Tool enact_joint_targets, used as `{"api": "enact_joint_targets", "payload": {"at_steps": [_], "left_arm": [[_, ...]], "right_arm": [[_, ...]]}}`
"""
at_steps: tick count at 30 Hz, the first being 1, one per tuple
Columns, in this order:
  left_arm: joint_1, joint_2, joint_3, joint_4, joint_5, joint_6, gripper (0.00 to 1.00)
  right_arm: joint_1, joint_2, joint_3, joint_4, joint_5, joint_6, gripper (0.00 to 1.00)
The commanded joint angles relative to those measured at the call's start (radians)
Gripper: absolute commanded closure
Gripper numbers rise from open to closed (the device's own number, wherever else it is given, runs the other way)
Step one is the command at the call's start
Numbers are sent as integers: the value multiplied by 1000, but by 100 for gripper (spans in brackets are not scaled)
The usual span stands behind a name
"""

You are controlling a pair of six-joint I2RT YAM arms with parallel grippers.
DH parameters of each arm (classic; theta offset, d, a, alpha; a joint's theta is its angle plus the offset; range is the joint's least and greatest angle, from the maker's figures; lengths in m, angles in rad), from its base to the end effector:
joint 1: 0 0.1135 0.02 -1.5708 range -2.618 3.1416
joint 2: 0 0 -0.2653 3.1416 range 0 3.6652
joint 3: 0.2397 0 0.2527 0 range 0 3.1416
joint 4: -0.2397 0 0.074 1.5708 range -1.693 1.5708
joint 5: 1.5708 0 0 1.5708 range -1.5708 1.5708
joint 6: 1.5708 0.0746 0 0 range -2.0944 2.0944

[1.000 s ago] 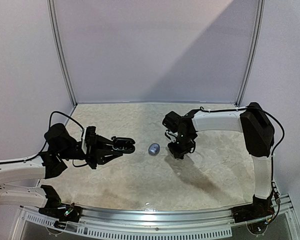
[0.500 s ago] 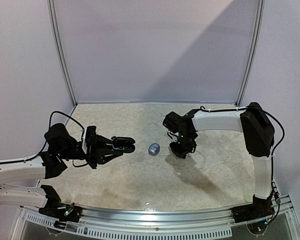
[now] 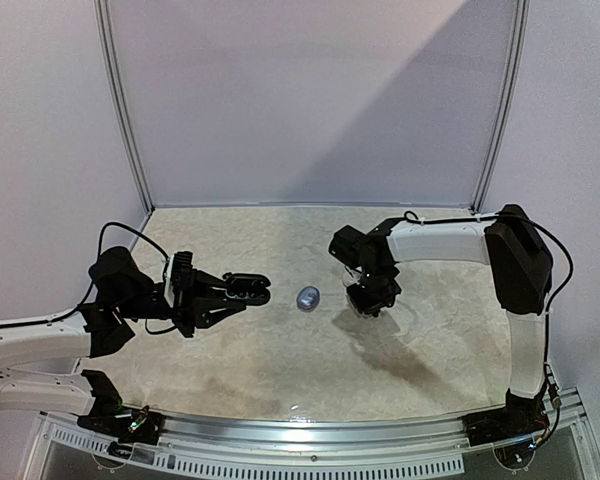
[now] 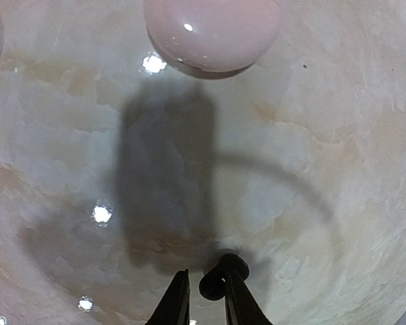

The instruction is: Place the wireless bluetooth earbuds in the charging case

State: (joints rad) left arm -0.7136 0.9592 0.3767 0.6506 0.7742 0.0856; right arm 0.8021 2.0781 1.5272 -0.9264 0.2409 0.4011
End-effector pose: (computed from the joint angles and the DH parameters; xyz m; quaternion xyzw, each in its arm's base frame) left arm 0.1418 -0.1918 0.2544 0.5001 0.4750 -0.4541 0.5640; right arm 0.2930 0.2774 0.1222 -0.1920 0.9729 -0.0727 0.1062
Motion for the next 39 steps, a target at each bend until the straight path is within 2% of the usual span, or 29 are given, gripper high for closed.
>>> {"api": "enact_joint_targets", "payload": {"at_steps": [1,9,21,27,32,36,39], "left_arm": [[-14,-8,-8,-17,-3,8,100],[-14,-14,-14,-17,-3,5,100],[-14,-18,-16,-19,-3,2,100],[-13,-15,-10,-16,7,6,100],[-12,-1,5,-8,42,36,100],[-12,8,27,-10,61,16,100],[-14,13,45,-16,82,8,100]], "right_arm": [[-6,-37,-27,-47,50,26,81],[-8,-33,-53,-52,71,48,86],[-15,-52,-57,-50,90,38,100],[-13,-176,-28,-43,57,-58,100],[35,-383,-32,93,-126,-236,100],[100,-599,-107,337,-381,-356,100],[148,-700,-133,464,-502,-377,100]]}}
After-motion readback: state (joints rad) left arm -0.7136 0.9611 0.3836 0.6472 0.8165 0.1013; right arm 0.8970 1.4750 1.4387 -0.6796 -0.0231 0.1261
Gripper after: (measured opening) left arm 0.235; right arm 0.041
